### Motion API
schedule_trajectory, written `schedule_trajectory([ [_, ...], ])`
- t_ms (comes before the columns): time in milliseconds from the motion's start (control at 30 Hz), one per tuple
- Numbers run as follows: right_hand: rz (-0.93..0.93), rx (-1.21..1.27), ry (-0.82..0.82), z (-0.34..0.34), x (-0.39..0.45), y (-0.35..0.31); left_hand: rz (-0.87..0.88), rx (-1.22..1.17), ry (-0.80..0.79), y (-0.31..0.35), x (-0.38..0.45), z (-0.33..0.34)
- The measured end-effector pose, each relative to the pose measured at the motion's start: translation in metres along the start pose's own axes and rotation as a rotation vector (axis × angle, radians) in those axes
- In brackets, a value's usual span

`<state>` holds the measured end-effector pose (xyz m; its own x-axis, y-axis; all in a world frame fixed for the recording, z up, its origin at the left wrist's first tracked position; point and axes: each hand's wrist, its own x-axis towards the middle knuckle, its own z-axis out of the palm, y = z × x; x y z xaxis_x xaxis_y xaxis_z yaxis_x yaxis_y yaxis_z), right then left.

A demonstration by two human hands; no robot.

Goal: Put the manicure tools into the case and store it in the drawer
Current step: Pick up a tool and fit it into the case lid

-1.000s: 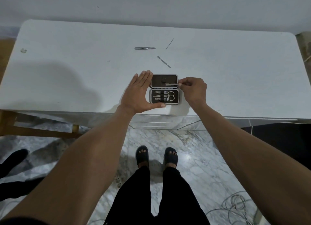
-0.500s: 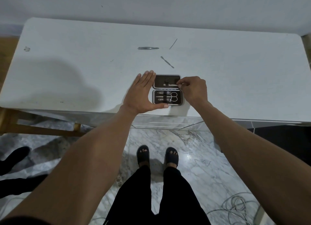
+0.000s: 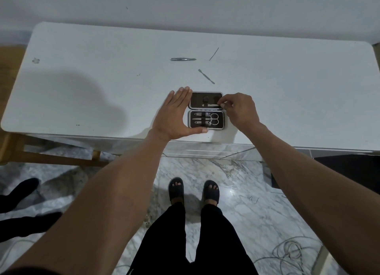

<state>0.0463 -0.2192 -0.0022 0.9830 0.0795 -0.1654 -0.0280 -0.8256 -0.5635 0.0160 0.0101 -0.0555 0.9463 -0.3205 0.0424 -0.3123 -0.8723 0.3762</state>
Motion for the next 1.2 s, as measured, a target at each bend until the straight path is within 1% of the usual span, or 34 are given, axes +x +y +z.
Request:
schedule_trajectory([
  [100,-0.009,-0.022,0.008,0.0,0.001,-0.002,0.001,0.008,-0.004,0.0,0.0,0.001],
  [267,0.029,-0.125,0.013,0.001,0.003,-0.01,-0.004,0.004,-0.015,0.0,0.0,0.0],
  [400,-0.009,-0.205,-0.011,-0.006,0.003,-0.009,-0.003,0.001,-0.007,0.001,0.0,0.0],
  [600,-0.05,-0.219,-0.044,-0.015,0.005,-0.002,0.001,0.0,0.0,0.001,0.0,0.0],
  [867,-0.061,-0.138,-0.052,-0.007,0.005,-0.006,0.004,0.017,-0.008,0.001,0.0,0.0],
  [1200,-0.117,-0.297,-0.02,-0.005,0.004,-0.01,0.011,0.01,0.006,0.0,0.001,0.002],
])
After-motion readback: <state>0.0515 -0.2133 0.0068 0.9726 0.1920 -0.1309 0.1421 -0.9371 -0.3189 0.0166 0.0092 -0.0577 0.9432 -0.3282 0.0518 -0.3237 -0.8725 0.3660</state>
